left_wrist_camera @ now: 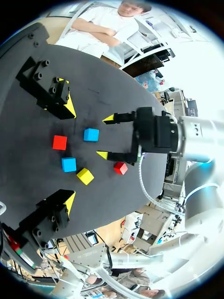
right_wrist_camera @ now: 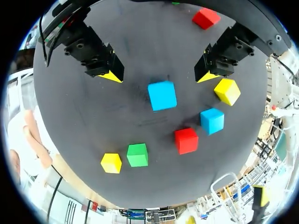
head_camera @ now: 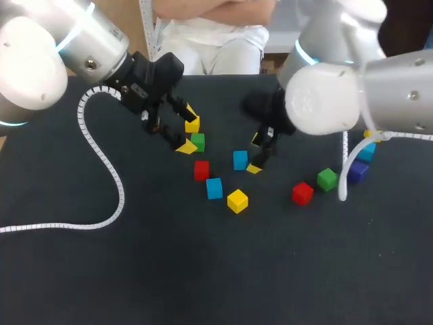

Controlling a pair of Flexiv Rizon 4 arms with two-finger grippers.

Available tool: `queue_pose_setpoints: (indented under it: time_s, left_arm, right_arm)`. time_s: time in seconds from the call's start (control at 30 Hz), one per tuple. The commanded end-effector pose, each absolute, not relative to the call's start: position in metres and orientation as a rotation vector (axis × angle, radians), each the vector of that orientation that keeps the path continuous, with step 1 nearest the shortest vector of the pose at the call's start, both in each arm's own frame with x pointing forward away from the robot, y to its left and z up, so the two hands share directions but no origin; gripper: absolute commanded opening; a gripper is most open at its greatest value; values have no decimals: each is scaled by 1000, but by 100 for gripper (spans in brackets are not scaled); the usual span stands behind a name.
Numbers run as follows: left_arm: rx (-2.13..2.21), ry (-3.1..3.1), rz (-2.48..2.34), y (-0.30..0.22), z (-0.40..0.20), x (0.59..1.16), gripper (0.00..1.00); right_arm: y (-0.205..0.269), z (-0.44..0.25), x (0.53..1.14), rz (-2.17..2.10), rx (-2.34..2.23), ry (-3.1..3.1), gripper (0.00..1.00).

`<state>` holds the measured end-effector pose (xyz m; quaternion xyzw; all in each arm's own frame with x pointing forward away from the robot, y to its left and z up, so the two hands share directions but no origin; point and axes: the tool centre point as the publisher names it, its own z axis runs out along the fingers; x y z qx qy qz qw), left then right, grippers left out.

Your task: Place the blue cubes, place green cubes on the blue cubes, place the yellow cubes on the green cubes, then place the red cubes on the yellow cubes, and place purple cube on the red cubes.

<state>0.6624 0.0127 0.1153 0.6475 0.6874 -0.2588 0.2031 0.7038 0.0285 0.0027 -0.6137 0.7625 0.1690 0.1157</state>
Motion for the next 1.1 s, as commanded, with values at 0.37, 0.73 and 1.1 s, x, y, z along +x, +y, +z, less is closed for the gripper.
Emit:
queue_pose_setpoints:
  time_s: [0.37,0.73,1.1]
  left_arm:
    - [1809,1921,-721,13,116,663,100]
    - [1809,1921,-721,13,116,663,100]
    - [1809,1921,-721,13,116,663,100]
  right_arm:
    - [-8,29,696,460,-1772,2205,100]
    - [-40,42,696,391,-1671,2258,100]
    - [-61,48,690,365,-1607,2304,100]
